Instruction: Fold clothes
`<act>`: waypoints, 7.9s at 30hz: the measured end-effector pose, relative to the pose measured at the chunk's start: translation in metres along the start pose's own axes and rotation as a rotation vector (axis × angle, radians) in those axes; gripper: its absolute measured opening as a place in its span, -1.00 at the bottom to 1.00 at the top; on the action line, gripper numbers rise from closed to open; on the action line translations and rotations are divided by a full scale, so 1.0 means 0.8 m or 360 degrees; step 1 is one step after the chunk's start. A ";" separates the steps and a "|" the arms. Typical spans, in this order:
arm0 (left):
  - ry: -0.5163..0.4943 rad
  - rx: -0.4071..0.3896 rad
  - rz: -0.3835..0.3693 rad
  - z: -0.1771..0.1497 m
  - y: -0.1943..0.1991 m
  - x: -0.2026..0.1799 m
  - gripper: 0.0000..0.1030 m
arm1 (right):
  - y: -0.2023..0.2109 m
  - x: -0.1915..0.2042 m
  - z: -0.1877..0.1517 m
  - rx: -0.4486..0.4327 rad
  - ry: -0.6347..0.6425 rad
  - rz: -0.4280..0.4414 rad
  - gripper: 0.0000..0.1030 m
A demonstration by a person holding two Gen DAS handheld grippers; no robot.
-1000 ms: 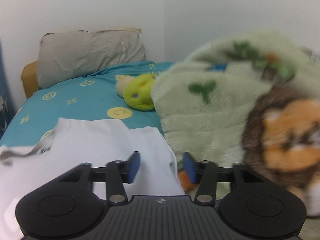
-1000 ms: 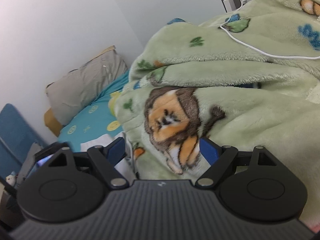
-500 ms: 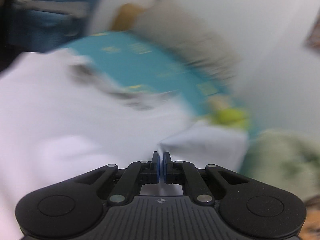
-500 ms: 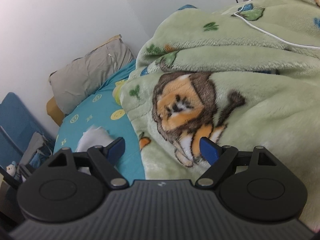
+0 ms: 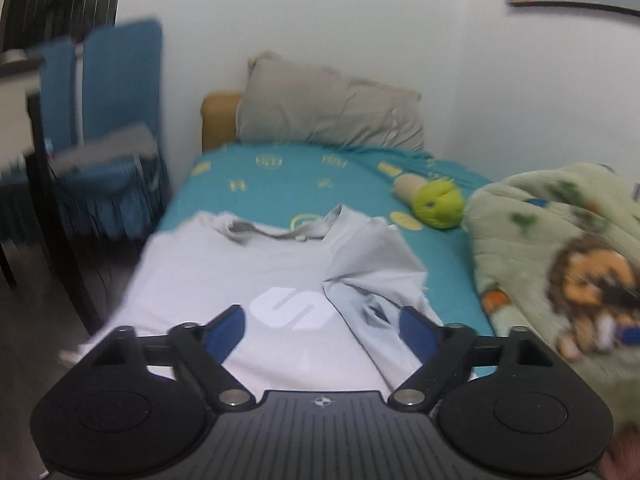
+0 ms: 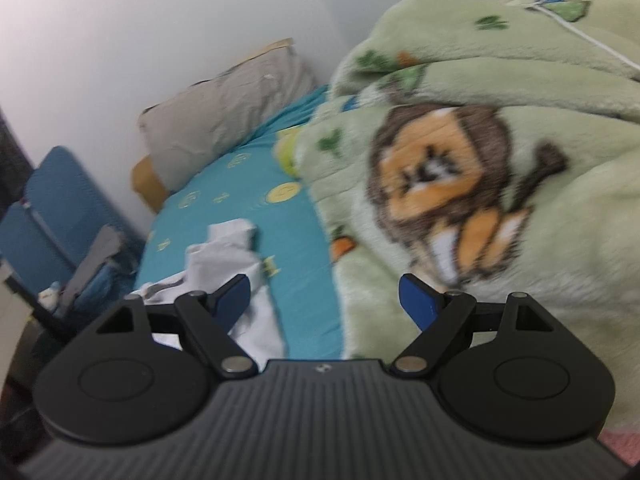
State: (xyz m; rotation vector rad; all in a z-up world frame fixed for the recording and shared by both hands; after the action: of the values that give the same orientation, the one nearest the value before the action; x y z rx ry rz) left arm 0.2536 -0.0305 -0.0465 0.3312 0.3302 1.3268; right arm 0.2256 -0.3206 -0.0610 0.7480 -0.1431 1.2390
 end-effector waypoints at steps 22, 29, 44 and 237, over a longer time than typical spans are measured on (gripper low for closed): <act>0.0314 -0.0188 -0.0044 -0.046 0.040 0.101 0.95 | -0.193 0.099 -0.041 0.0323 -0.0026 0.0283 0.46; 0.0549 -0.0133 -0.0060 -0.056 -0.003 0.150 0.94 | -0.241 0.141 -0.051 0.0239 0.0114 0.0239 0.09; 0.0857 -0.0199 0.0179 -0.057 0.010 0.248 0.92 | -0.276 0.338 -0.126 0.0251 0.0732 0.0549 -0.79; 0.0470 0.0029 0.0171 -0.010 -0.192 0.081 -0.92 | 0.024 0.008 -0.037 0.0410 0.0097 0.0105 0.73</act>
State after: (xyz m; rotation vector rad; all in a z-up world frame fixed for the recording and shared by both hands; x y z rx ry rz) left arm 0.3994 0.0013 -0.1206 0.1686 0.5785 1.4814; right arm 0.2023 -0.2958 -0.0724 0.9323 0.0435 1.3574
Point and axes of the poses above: each gripper's, at about its wrist camera, not at the fingertips, and y roughly against the way its jaws point, x to its left, z to its top, the point moved 2 cm from there along -y, roughly the way its jaws point, and after that the axes turned 6 degrees about -x, right-handed, at the moved point
